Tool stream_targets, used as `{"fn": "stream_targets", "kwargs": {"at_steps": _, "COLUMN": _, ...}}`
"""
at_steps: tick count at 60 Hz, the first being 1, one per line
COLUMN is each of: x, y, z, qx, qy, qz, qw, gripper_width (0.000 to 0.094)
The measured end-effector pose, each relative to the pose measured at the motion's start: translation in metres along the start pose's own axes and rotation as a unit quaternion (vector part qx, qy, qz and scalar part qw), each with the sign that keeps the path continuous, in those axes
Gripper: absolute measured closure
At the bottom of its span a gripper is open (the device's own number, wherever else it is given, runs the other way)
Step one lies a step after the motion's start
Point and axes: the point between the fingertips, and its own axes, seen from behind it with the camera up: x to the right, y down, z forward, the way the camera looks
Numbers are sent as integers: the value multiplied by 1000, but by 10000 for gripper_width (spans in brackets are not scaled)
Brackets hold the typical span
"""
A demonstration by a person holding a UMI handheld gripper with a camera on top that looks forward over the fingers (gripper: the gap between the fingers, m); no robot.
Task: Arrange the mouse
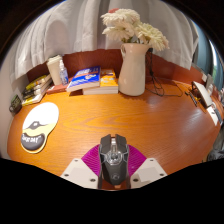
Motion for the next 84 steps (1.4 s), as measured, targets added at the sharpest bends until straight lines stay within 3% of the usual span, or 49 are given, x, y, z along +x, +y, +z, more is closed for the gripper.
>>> {"fn": "stream_targets", "kwargs": {"at_steps": 5, "x": 1, "y": -37, "z": -21, "qx": 22, "qy": 7, "qz": 13, "qw": 1000, "gripper_width": 618}}
{"fn": "stream_targets", "kwargs": {"at_steps": 15, "x": -17, "y": -168, "z": -74, "qx": 117, "qy": 23, "qz": 22, "qw": 993, "gripper_width": 616}}
{"fn": "stream_targets", "kwargs": {"at_steps": 23, "x": -70, "y": -261, "z": -118, "qx": 191, "qy": 11, "qz": 7, "qw": 982, "gripper_width": 615}}
{"fn": "stream_targets", "kwargs": {"at_steps": 30, "x": -142, "y": -302, "z": -125, "qx": 210, "qy": -22, "qz": -3, "qw": 977, "gripper_width": 612}}
{"fn": "stream_targets", "kwargs": {"at_steps": 38, "x": -227, "y": -280, "z": -79, "qx": 174, "qy": -55, "qz": -22, "qw": 983, "gripper_width": 609}}
{"fn": "stream_targets", "kwargs": {"at_steps": 54, "x": -307, "y": -131, "z": 46, "qx": 28, "qy": -78, "qz": -36, "qw": 996, "gripper_width": 613}}
{"fn": "stream_targets", "kwargs": {"at_steps": 57, "x": -307, "y": -109, "z": 59, "qx": 8, "qy": -67, "qz": -37, "qw": 997, "gripper_width": 657}}
{"fn": "stream_targets", "kwargs": {"at_steps": 58, "x": -307, "y": -104, "z": 62, "qx": 4, "qy": -65, "qz": -37, "qw": 997, "gripper_width": 614}}
{"fn": "stream_targets", "kwargs": {"at_steps": 64, "x": -305, "y": -79, "z": 74, "qx": -17, "qy": -60, "qz": -30, "qw": 998, "gripper_width": 593}}
{"fn": "stream_targets", "kwargs": {"at_steps": 70, "x": -305, "y": -80, "z": 76, "qx": 1, "qy": -53, "qz": -36, "qw": 998, "gripper_width": 550}}
{"fn": "stream_targets", "kwargs": {"at_steps": 71, "x": -305, "y": -80, "z": 76, "qx": 3, "qy": -52, "qz": -36, "qw": 998, "gripper_width": 581}}
{"fn": "stream_targets", "kwargs": {"at_steps": 76, "x": -305, "y": -81, "z": 76, "qx": 8, "qy": -49, "qz": -35, "qw": 998, "gripper_width": 460}}
{"fn": "stream_targets", "kwargs": {"at_steps": 77, "x": -305, "y": -80, "z": 76, "qx": 8, "qy": -49, "qz": -33, "qw": 998, "gripper_width": 487}}
{"fn": "stream_targets", "kwargs": {"at_steps": 80, "x": -302, "y": -79, "z": 76, "qx": 4, "qy": -46, "qz": -24, "qw": 999, "gripper_width": 426}}
{"fn": "stream_targets", "kwargs": {"at_steps": 84, "x": -295, "y": -81, "z": 69, "qx": 2, "qy": -29, "qz": -17, "qw": 999, "gripper_width": 202}}
